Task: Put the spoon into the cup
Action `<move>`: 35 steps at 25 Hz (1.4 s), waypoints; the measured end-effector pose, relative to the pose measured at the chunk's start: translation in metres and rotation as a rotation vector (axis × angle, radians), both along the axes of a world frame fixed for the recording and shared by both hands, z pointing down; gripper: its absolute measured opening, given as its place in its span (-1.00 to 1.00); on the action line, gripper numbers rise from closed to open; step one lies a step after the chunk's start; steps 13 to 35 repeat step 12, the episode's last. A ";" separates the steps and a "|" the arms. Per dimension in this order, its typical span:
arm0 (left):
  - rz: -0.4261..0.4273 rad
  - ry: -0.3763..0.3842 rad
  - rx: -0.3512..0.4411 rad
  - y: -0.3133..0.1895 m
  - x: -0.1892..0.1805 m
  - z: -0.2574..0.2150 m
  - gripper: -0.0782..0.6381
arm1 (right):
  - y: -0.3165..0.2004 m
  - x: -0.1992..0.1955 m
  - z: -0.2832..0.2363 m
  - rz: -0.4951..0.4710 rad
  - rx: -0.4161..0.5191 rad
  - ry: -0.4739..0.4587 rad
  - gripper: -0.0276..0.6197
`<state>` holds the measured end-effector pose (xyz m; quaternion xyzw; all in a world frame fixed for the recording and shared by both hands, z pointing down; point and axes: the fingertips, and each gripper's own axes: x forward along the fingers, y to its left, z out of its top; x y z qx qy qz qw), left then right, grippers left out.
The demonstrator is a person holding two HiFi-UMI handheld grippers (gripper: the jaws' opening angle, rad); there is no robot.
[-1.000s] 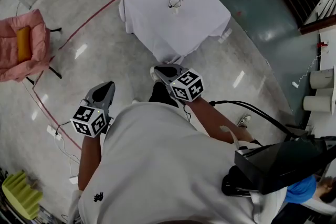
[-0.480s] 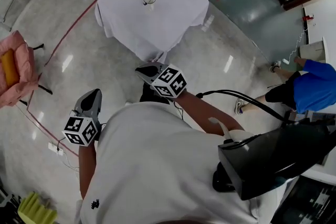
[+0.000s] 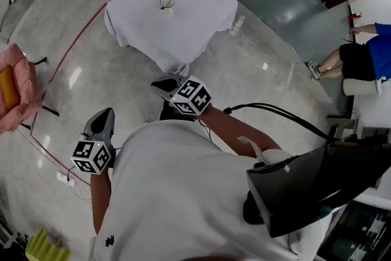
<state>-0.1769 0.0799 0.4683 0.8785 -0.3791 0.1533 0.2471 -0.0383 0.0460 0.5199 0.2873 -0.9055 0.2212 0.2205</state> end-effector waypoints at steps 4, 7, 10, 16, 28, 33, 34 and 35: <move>0.000 0.000 -0.007 -0.008 0.002 0.003 -0.75 | -0.008 0.003 0.003 0.003 -0.006 0.001 -0.89; 0.005 0.001 -0.018 -0.015 0.007 0.007 -0.75 | -0.015 0.008 0.009 0.010 -0.015 0.001 -0.89; 0.015 -0.001 -0.028 -0.023 0.014 0.011 -0.75 | -0.023 0.015 0.012 0.019 -0.022 0.000 -0.89; 0.023 -0.004 -0.035 -0.028 0.018 0.013 -0.75 | -0.028 0.020 0.013 0.027 -0.024 0.001 -0.89; 0.023 -0.004 -0.035 -0.028 0.018 0.013 -0.75 | -0.028 0.020 0.013 0.027 -0.024 0.001 -0.89; 0.023 -0.004 -0.035 -0.028 0.018 0.013 -0.75 | -0.028 0.020 0.013 0.027 -0.024 0.001 -0.89; 0.023 -0.004 -0.035 -0.028 0.018 0.013 -0.75 | -0.028 0.020 0.013 0.027 -0.024 0.001 -0.89; 0.023 -0.004 -0.035 -0.028 0.018 0.013 -0.75 | -0.028 0.020 0.013 0.027 -0.024 0.001 -0.89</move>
